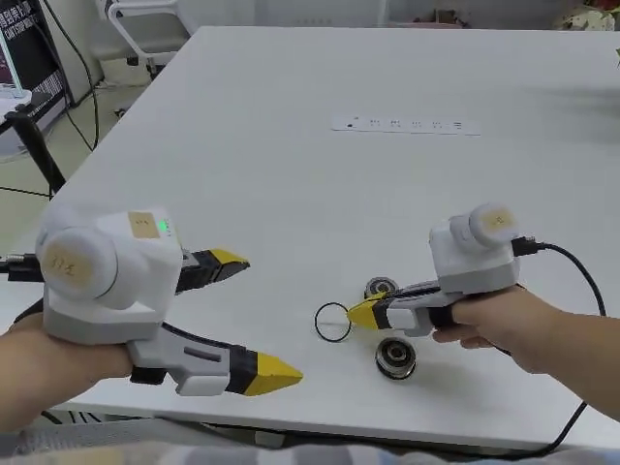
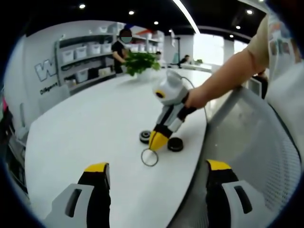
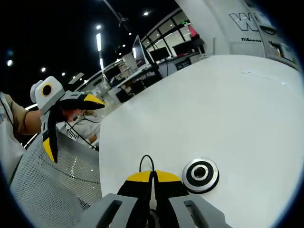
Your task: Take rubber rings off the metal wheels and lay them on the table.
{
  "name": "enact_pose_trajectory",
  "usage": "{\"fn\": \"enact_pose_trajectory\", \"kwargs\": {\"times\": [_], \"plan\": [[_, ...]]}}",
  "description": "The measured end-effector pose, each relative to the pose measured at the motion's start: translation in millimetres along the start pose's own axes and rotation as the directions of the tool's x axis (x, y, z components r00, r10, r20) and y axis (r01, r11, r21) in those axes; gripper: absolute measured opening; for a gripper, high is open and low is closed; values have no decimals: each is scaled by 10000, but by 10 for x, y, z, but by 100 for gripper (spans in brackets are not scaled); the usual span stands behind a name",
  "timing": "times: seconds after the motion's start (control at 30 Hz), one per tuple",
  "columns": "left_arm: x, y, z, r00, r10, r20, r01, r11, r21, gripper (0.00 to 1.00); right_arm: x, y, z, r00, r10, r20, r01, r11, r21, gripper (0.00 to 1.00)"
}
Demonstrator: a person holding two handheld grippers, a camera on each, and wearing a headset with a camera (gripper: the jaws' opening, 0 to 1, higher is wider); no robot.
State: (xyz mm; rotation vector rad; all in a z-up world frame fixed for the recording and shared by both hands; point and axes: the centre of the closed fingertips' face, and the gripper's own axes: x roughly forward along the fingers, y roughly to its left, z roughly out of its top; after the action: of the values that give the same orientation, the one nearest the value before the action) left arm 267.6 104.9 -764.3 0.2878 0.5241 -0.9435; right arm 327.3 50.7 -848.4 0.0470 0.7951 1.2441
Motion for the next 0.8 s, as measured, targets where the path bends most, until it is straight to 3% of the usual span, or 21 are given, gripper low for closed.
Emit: {"fn": "enact_pose_trajectory", "kwargs": {"times": [0.63, 0.8], "plan": [[33, 2, 32, 10000, -96, -18, 96, 9999, -64, 83, -69, 111, 60, 9994, 253, 234, -242, 9985, -484, 24], [45, -5, 55, 9999, -150, -33, 150, 9999, -25, 83, -159, 217, 129, 9975, 533, 468, -501, 9965, -667, 30]]}}
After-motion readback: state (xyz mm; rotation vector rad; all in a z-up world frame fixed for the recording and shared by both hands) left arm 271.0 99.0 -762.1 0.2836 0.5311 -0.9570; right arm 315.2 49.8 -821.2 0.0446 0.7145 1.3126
